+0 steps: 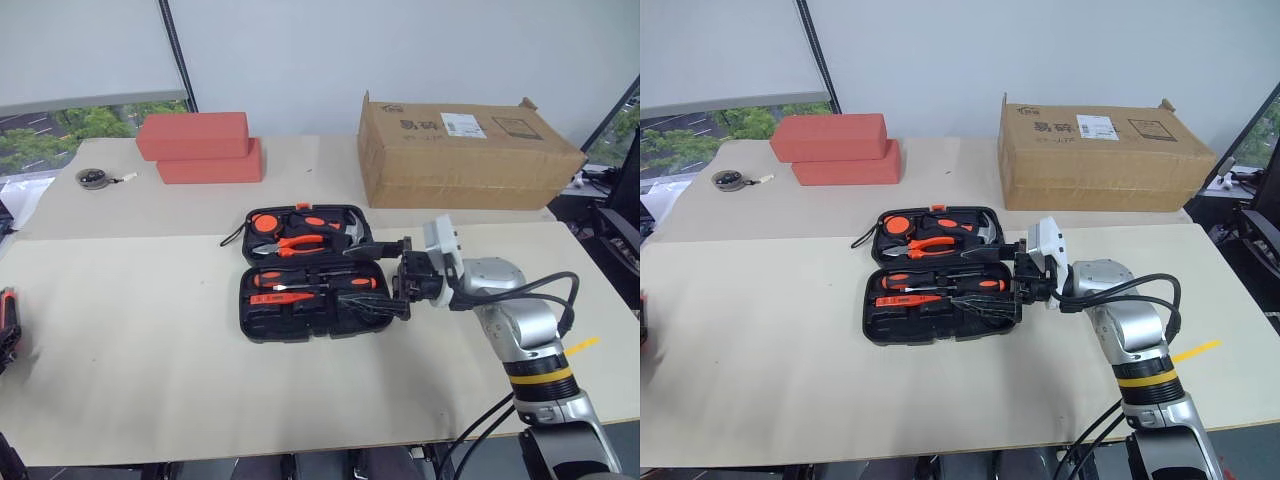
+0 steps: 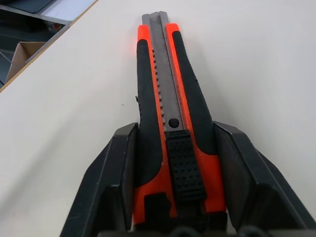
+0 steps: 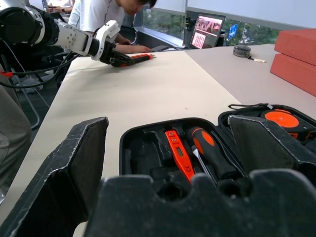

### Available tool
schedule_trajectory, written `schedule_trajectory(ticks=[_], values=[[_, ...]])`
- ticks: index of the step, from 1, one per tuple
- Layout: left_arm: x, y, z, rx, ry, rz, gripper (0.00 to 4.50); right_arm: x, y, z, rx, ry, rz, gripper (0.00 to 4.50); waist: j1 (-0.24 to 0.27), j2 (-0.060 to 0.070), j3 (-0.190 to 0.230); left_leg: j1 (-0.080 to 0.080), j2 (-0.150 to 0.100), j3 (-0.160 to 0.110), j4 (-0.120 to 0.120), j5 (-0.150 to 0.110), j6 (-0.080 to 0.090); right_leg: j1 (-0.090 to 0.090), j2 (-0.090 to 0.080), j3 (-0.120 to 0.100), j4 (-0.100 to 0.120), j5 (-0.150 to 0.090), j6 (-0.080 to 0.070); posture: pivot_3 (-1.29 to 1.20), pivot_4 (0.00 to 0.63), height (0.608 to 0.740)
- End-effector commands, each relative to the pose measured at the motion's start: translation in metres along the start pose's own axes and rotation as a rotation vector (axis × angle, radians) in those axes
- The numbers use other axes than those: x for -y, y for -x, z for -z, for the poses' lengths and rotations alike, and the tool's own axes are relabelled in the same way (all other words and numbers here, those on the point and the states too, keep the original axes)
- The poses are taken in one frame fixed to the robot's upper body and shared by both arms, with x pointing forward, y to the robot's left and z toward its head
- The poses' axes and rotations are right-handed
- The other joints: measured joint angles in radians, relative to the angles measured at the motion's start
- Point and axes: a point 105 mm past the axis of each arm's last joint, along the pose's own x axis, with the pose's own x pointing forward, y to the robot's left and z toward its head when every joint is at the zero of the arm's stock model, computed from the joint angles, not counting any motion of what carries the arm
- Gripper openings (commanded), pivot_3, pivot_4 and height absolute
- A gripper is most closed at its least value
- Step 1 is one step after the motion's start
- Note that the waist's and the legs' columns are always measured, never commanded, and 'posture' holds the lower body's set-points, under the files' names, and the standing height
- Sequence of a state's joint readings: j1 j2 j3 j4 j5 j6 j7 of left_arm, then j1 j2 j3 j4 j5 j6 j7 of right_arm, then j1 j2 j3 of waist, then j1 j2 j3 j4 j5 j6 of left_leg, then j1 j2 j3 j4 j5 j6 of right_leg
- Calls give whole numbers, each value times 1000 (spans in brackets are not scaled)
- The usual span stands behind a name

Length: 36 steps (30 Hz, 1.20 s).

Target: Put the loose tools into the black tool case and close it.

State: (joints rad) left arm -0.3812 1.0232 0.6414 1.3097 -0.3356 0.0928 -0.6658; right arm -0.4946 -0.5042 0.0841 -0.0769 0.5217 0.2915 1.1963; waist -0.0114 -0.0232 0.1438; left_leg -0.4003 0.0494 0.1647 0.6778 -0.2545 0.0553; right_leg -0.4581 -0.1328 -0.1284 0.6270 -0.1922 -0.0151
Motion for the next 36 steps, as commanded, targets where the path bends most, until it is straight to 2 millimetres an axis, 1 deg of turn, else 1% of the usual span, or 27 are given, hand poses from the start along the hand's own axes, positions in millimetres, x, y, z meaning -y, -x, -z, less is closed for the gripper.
schedule_trajectory(ticks=[1,6,8,12,15,17,19,21,24,26,28,30,32,35,36], values=[[1,0,10,-24,35,8,1793,3,3,-14,18,60,2,4500,1,0,0,0,0,0,0,0,0,0,0,0,0,0,0,0,150,712],[0,1,6,16,83,3,1793,3,3,-14,15,60,0,4500,2,0,0,0,0,0,0,0,0,0,0,0,0,0,0,0,150,712],[3,0,0,44,87,26,1793,4,3,-14,13,60,-1,4500,2,0,0,0,0,0,0,0,0,0,-1,0,0,0,0,0,150,712],[18,-5,-27,166,127,103,1793,4,4,-14,11,60,2,4500,10,-1,0,0,0,-1,0,0,0,0,-1,-2,-1,0,0,0,150,712],[26,-8,-41,218,134,135,1793,3,4,-13,9,58,3,4500,14,-6,0,-1,0,-1,0,0,0,0,0,-3,-1,0,0,0,150,712],[33,-10,-55,256,139,159,1793,4,4,-13,9,57,3,4500,13,-8,0,-2,0,-1,0,0,-1,0,0,-3,-1,0,0,0,150,712],[44,-12,-69,286,126,203,1793,4,4,-13,9,56,4,4500,14,-8,0,-4,0,-1,1,2,-4,1,1,-3,-1,3,-6,0,150,712],[57,-15,-81,303,96,248,1793,4,4,-13,10,56,5,4500,14,-8,0,-5,0,0,1,3,-5,1,2,-4,-1,4,-7,0,150,712],[80,-18,-99,332,45,332,1793,4,4,-12,9,57,6,4500,14,-8,0,-6,-1,0,1,4,-6,1,5,-6,-2,4,-6,0,150,712],[102,-21,-105,331,-9,414,1793,4,5,-12,9,57,10,4500,12,-9,0,-6,-2,1,1,4,-6,2,5,-7,-2,3,-5,0,150,712],[132,-25,-108,314,-87,529,1793,3,7,-12,8,58,16,4500,12,-9,0,-7,-2,1,1,4,-6,2,6,-7,-1,2,-4,0,150,712],[177,-23,-107,296,-193,732,1793,4,10,-12,3,63,28,4500,15,-9,0,-6,-3,1,1,4,-6,3,6,-7,-1,2,-3,0,150,712],[205,-18,-103,280,-262,872,1793,4,12,-13,-1,66,36,4500,21,-9,0,-7,-4,1,2,4,-6,3,6,-6,-1,2,-3,0,150,712],[245,-5,-85,234,-427,1089,1793,3,16,-13,-10,66,46,4500,15,-9,0,-7,-4,2,3,6,-3,3,7,-6,-1,0,0,0,150,712],[251,-2,-81,226,-458,1129,1793,3,17,-13,-12,66,48,4500,11,-9,0,-7,-4,2,3,8,0,3,7,-6,-1,0,0,0,150,712]])
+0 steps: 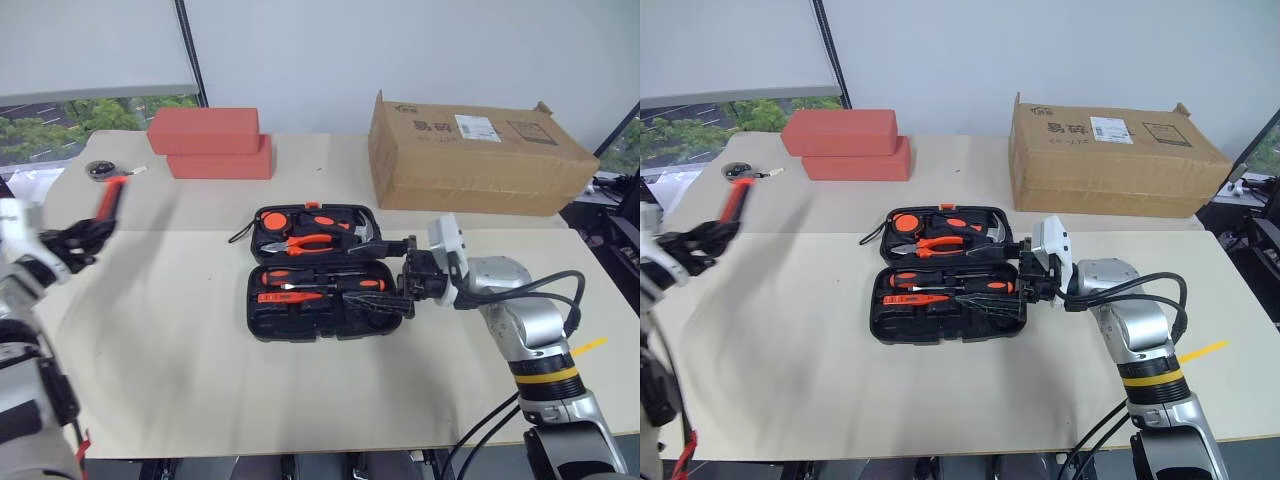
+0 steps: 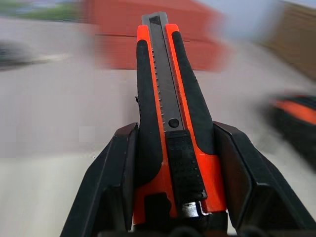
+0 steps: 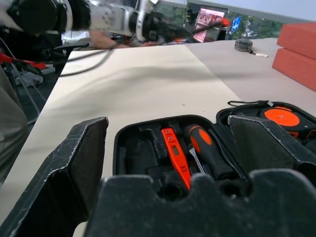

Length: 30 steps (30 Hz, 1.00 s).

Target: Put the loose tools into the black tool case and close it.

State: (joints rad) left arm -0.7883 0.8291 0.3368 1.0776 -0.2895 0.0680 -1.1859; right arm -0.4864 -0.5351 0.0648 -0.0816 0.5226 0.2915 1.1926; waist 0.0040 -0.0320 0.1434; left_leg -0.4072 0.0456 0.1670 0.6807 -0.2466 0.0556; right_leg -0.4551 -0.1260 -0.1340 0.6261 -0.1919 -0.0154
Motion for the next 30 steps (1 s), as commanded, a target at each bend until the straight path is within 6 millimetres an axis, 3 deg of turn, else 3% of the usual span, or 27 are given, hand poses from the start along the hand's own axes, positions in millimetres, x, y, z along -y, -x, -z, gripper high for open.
schedule_trajectory(ticks=[1,6,12,19,30], values=[[46,-20,-15,-33,-201,289,1793,0,10,-11,5,54,27,4500,-8,0,0,0,0,0,0,1,3,0,0,1,0,0,0,0,150,712],[120,-32,-8,-62,-426,648,1793,-1,15,-10,-7,52,45,4500,-20,0,0,1,2,0,0,1,3,-1,3,4,1,3,-5,0,150,712],[166,-29,9,-148,-582,903,1793,1,20,-5,-33,57,78,4500,-16,0,0,3,3,0,0,2,2,-1,5,7,1,1,-3,0,150,712],[186,-30,22,-202,-650,989,1793,-1,34,3,-90,52,94,4500,-9,1,0,3,3,0,0,-1,9,0,4,8,1,1,-2,0,150,712],[193,-36,47,-290,-657,884,1793,-7,36,9,-108,40,95,4500,-3,1,0,2,4,-1,0,0,9,-1,5,8,1,1,-2,0,150,712]])
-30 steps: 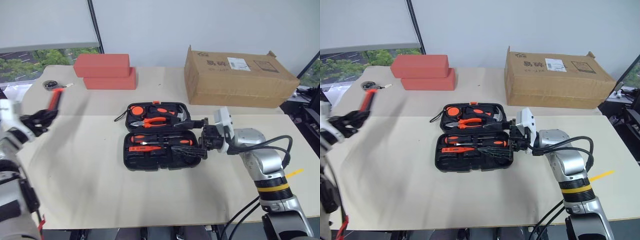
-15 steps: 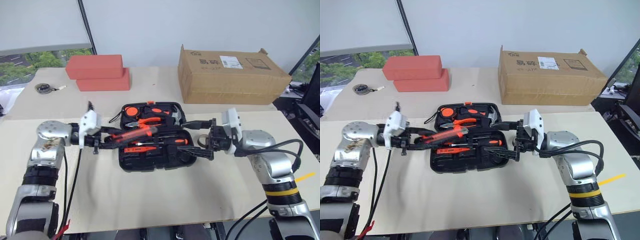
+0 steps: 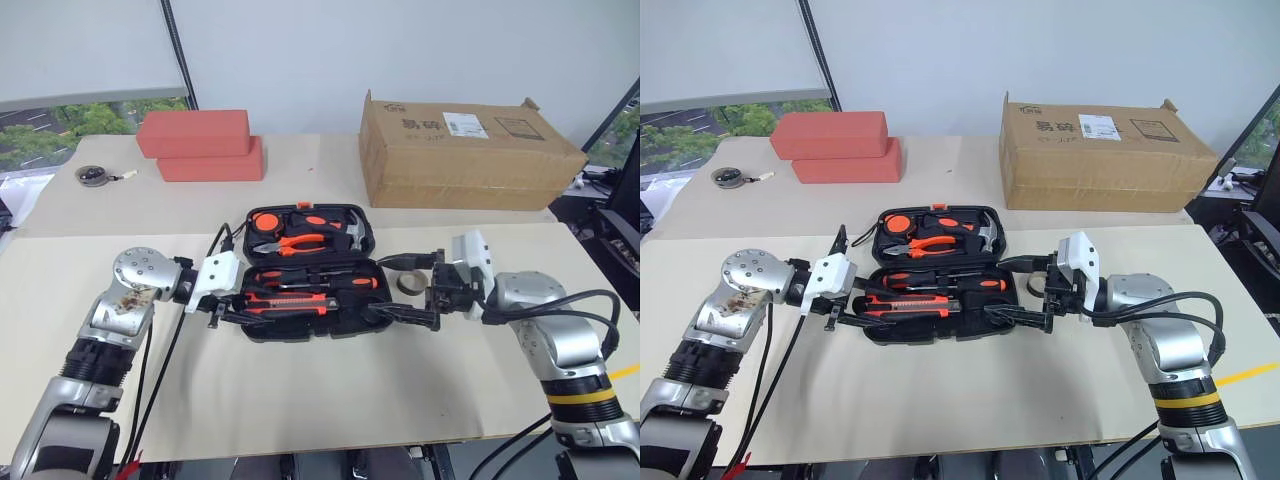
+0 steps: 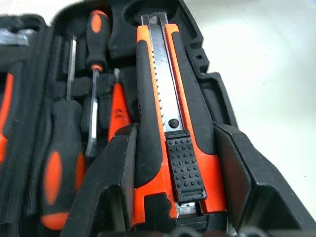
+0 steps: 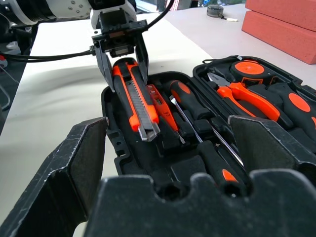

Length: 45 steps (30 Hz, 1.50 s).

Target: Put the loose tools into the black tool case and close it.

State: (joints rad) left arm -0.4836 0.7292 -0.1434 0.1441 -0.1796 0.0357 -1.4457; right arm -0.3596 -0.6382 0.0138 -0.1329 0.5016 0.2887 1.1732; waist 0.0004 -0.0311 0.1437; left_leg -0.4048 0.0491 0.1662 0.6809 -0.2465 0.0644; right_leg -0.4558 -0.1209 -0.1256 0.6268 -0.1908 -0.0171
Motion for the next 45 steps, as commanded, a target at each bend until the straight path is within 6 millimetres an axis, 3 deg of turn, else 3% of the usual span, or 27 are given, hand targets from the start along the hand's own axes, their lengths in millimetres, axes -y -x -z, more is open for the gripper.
schedule_trajectory(ticks=[1,19,28,29,34,43,45], values=[[1,-5,-3,-25,-37,-37,1793,-1,6,-8,7,55,6,4500,3,0,0,0,0,0,0,0,0,0,0,0,0,0,0,0,150,712],[5,-27,0,-21,-43,-17,1793,-1,4,-8,-5,68,-14,4500,11,1,-1,1,0,0,0,-1,2,1,0,0,0,0,0,0,150,712],[5,-29,10,-50,-38,36,1793,-1,3,-8,-1,74,-9,4500,11,2,-1,1,0,0,1,-1,2,1,0,0,0,0,0,0,150,712],[3,-29,10,-52,-40,34,2793,-1,3,-8,0,73,-9,4500,11,2,-1,2,0,0,1,-1,2,1,0,0,1,0,0,0,150,712],[-11,-24,3,-5,-69,-26,4467,-3,2,-5,3,68,-7,4500,10,3,-2,2,0,0,1,-1,2,2,0,0,1,0,0,0,150,712],[-9,6,-56,295,31,9,4467,-4,-2,-3,15,64,-11,4500,9,3,-2,0,0,0,2,1,-1,1,0,0,0,0,0,0,150,712],[-15,-1,-56,292,53,-28,3927,-4,-4,-3,20,63,-12,4500,12,3,-2,0,0,0,3,0,0,2,0,0,0,0,0,0,150,712]])
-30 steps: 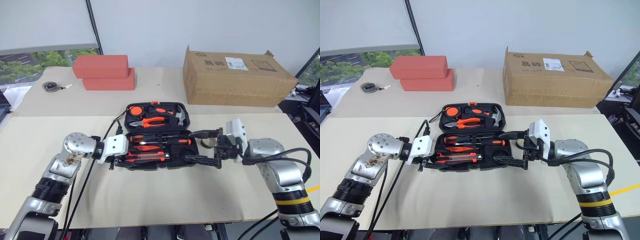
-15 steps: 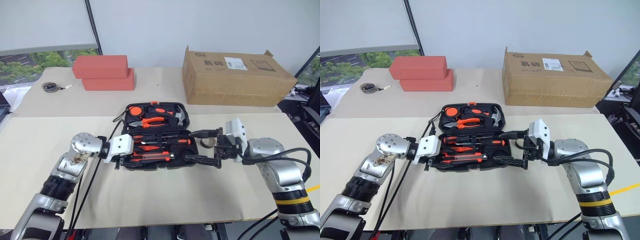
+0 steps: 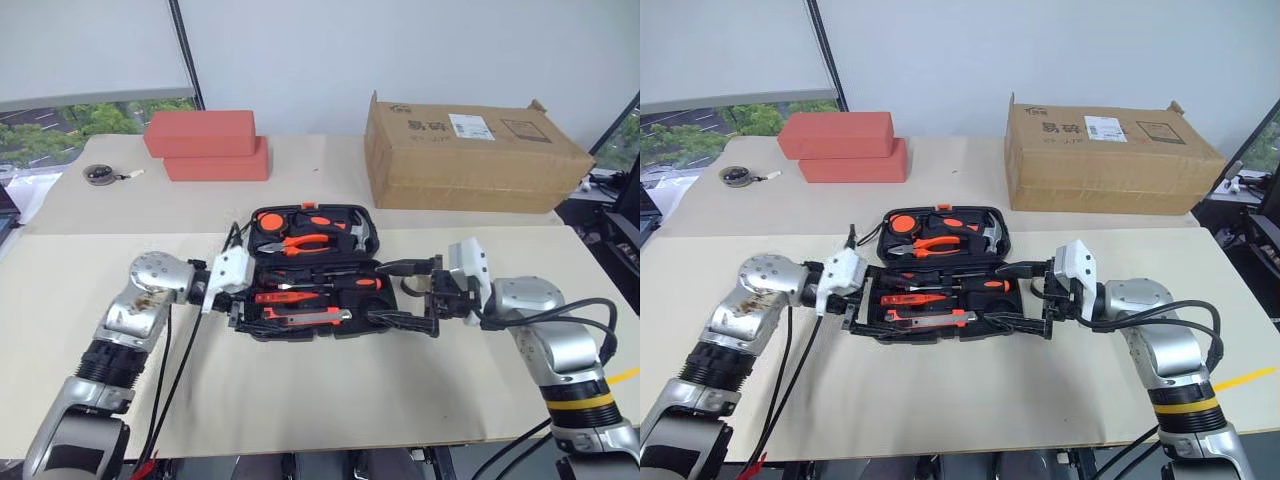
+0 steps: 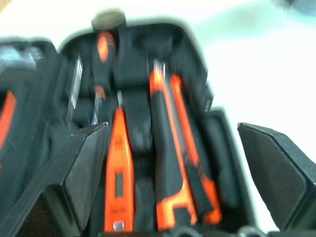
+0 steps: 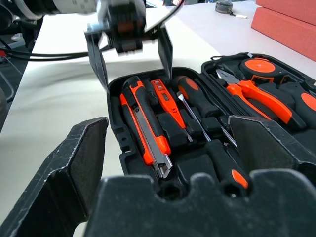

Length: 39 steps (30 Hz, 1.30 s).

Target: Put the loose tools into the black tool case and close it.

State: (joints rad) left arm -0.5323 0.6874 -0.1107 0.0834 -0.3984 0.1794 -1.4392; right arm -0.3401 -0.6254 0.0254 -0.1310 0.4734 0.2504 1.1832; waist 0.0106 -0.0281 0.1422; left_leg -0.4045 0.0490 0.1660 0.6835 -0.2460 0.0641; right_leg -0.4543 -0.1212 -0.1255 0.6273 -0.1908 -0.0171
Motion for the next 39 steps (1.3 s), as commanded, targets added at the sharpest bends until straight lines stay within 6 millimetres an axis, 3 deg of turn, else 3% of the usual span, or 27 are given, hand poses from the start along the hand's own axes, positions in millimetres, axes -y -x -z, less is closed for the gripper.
schedule_trajectory(ticks=[1,8,11,16,28,32,36,39], values=[[-6,-9,-7,10,-20,-40,3687,1,-3,-9,31,47,0,4500,2,0,0,0,0,0,0,0,0,1,0,0,0,0,0,0,150,712],[0,-41,25,-53,-68,-31,833,1,-3,-9,35,49,6,4500,1,0,0,1,-1,0,0,0,0,2,0,0,0,0,0,0,150,712],[-1,-48,36,-82,-88,-26,27,1,-2,-9,35,50,11,4500,0,0,0,1,0,0,0,0,0,1,1,0,0,1,0,0,150,712],[-2,-51,53,-146,-107,-12,27,1,-1,-9,32,52,19,4500,1,1,0,1,0,-1,1,-2,3,1,1,0,0,1,-1,0,150,712],[21,-62,103,-266,-63,41,27,0,5,-8,17,52,47,4500,3,7,-5,14,0,-3,1,-6,2,16,-2,-1,-1,1,-1,0,150,712],[25,-62,120,-310,-29,32,27,1,6,-8,16,52,52,4500,4,16,-10,17,0,-2,1,-8,-2,18,-5,-1,-2,1,0,0,150,712],[26,-62,127,-318,-32,22,27,4,7,-6,-1,52,74,4500,5,23,-15,22,0,-2,1,-8,-2,19,-7,-1,-2,-2,-4,0,150,712],[17,-62,113,-246,-31,-33,27,11,11,1,-49,52,119,4500,5,27,-17,23,0,-3,1,-8,-2,20,-9,-1,-2,-2,-4,0,150,712]])
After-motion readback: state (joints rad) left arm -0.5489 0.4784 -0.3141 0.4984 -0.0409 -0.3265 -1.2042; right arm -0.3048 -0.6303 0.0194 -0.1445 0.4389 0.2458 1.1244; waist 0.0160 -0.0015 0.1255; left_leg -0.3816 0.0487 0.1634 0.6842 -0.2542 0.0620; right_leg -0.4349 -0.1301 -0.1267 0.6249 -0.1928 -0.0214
